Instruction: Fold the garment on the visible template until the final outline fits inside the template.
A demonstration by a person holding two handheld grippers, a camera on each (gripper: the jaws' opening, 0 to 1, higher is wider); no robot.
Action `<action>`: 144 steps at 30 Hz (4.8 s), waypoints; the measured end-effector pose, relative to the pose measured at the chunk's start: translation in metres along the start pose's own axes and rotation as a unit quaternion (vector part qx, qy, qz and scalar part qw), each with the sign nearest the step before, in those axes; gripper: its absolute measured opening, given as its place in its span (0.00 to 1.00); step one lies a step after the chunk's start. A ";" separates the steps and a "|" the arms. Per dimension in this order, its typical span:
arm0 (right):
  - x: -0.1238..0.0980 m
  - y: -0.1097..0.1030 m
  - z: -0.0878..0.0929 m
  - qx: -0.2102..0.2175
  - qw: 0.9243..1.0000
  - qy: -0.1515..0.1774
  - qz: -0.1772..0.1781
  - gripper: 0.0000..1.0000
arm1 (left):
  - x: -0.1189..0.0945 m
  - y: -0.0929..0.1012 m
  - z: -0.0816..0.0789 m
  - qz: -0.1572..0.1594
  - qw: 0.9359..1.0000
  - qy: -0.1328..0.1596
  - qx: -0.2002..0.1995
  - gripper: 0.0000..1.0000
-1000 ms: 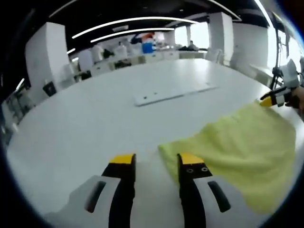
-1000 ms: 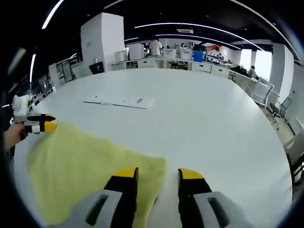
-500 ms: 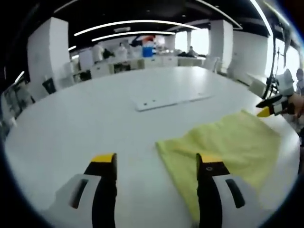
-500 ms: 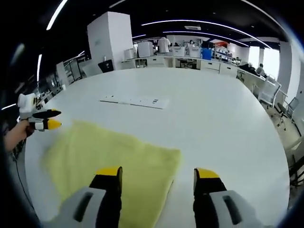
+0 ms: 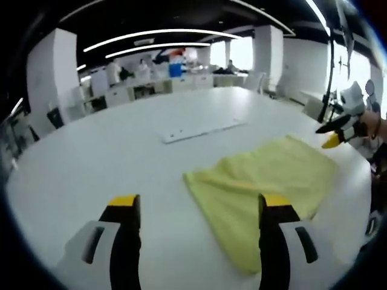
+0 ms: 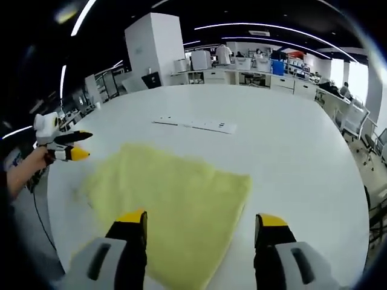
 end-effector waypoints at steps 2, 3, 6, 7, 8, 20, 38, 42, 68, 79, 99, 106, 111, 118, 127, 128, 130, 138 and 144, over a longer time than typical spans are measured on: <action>-0.005 -0.004 0.006 -0.004 1.000 -0.006 -0.004 0.72 | -0.007 0.003 0.004 0.007 1.000 0.000 0.009 0.76; -0.007 -0.004 0.008 -0.007 1.000 -0.007 -0.006 0.71 | -0.011 0.005 0.007 0.011 1.000 -0.001 0.012 0.76; -0.014 -0.007 0.015 -0.011 1.000 -0.010 -0.009 0.71 | -0.019 0.008 0.015 0.020 1.000 -0.004 0.016 0.75; -0.016 -0.008 0.016 -0.012 1.000 -0.010 -0.009 0.71 | -0.021 0.008 0.017 0.023 1.000 -0.004 0.016 0.74; -0.019 -0.009 0.019 -0.012 1.000 -0.011 -0.010 0.71 | -0.025 0.010 0.020 0.027 0.999 -0.002 0.017 0.73; -0.039 -0.010 0.048 -0.014 0.999 -0.026 -0.015 0.62 | -0.046 0.015 0.046 0.051 0.998 -0.019 0.019 0.63; -0.041 -0.020 0.080 -0.020 0.999 -0.026 -0.037 0.41 | -0.048 0.031 0.080 0.071 0.996 -0.045 0.005 0.45; -0.038 -0.016 0.088 -0.016 0.999 -0.030 -0.033 0.36 | -0.047 0.035 0.087 0.074 0.996 -0.049 0.001 0.41; -0.029 -0.013 0.102 0.036 0.999 -0.014 -0.031 0.03 | -0.036 0.050 0.101 0.099 0.994 -0.045 -0.019 0.17; -0.027 -0.013 0.103 0.038 0.999 -0.013 -0.030 0.00 | -0.029 0.048 0.099 0.106 0.993 -0.042 -0.020 0.13; -0.035 -0.007 0.101 0.011 0.999 -0.010 -0.028 0.00 | -0.026 0.052 0.108 0.116 0.990 -0.075 0.025 0.00; -0.034 -0.009 0.104 0.042 0.999 -0.015 -0.030 0.03 | -0.027 0.051 0.107 0.116 0.990 -0.070 0.023 0.00; -0.032 -0.012 0.102 0.042 0.998 -0.013 -0.034 0.05 | -0.028 0.052 0.105 0.119 0.991 -0.066 0.019 0.06; -0.029 -0.011 0.103 0.044 0.998 -0.011 -0.035 0.10 | -0.024 0.053 0.104 0.125 0.990 -0.062 -0.002 0.08; -0.026 -0.009 0.103 0.035 0.999 -0.002 -0.038 0.00 | -0.020 0.054 0.103 0.127 0.990 -0.063 -0.008 0.02; -0.026 -0.009 0.103 0.034 0.999 -0.001 -0.037 0.00 | -0.020 0.054 0.103 0.126 0.990 -0.063 -0.007 0.02; -0.025 -0.009 0.103 0.033 0.999 -0.001 -0.038 0.00 | -0.020 0.054 0.102 0.127 0.990 -0.063 -0.006 0.02; -0.027 -0.007 0.100 0.014 0.999 0.005 -0.038 0.00 | -0.021 0.053 0.101 0.128 0.990 -0.063 0.000 0.01; -0.030 -0.007 0.100 -0.014 0.999 0.004 -0.035 0.00 | -0.022 0.052 0.101 0.127 0.990 -0.066 0.009 0.01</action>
Point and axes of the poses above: the point that each gripper's makers call its tool centre point, and the gripper's own axes: x roughly forward along the fingers, y roughly to its right, z roughly out of its underside, the point moved 2 cm from there along -x, roughly backward along the fingers, and after that the axes turned 2 degrees about -y, right-handed, at the moved point
